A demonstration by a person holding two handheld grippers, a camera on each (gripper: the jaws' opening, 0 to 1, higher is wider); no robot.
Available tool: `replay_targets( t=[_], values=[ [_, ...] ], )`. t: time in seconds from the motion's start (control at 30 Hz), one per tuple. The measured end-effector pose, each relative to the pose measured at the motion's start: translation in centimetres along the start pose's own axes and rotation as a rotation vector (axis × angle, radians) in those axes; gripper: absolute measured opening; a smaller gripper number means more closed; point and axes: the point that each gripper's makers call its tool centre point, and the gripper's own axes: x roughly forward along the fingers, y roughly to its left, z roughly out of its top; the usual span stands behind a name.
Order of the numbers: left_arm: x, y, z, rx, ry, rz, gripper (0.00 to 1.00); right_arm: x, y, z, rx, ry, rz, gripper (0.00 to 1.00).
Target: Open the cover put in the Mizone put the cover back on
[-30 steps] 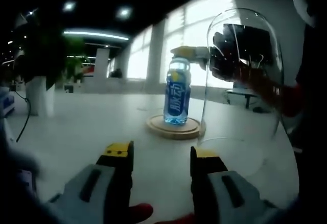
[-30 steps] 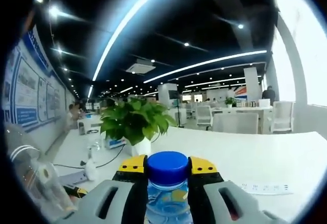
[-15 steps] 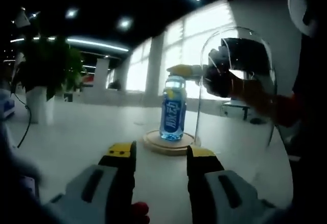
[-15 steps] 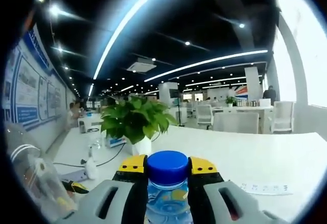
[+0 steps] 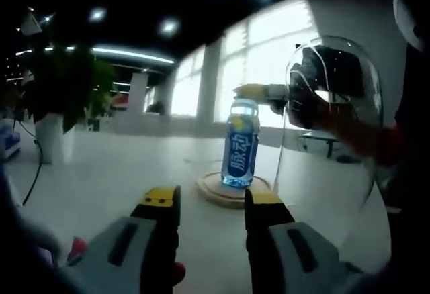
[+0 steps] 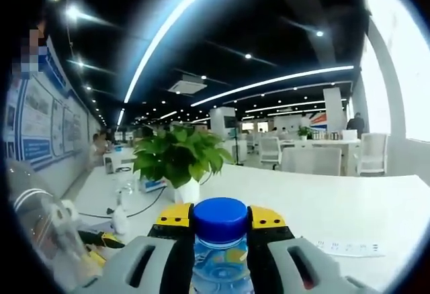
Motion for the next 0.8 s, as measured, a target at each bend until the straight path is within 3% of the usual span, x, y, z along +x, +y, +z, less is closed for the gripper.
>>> replay_targets(
  t=[0.13, 0.17, 0.2, 0.3, 0.8],
  values=[
    [0.4, 0.6, 0.1, 0.037, 0.025, 0.021, 0.3, 0.0, 0.2, 0.0, -0.003, 0.001, -0.002, 0.23],
    [0.4, 0.8, 0.1, 0.02, 0.024, 0.017, 0.28, 0.0, 0.2, 0.0, -0.004, 0.002, -0.002, 0.23],
    [0.4, 1.0, 0.3, -0.047, 0.01, 0.024, 0.28, 0.0, 0.2, 0.0, -0.005, 0.003, -0.003, 0.23],
    [0.4, 1.6, 0.2, -0.058, 0.013, 0.029, 0.28, 0.0, 0.1, 0.0, -0.003, 0.002, -0.004, 0.23],
    [1.0, 0.5, 0.4, -0.013, 0.029, 0.009, 0.27, 0.0, 0.2, 0.0, -0.007, 0.004, -0.003, 0.23]
  ],
)
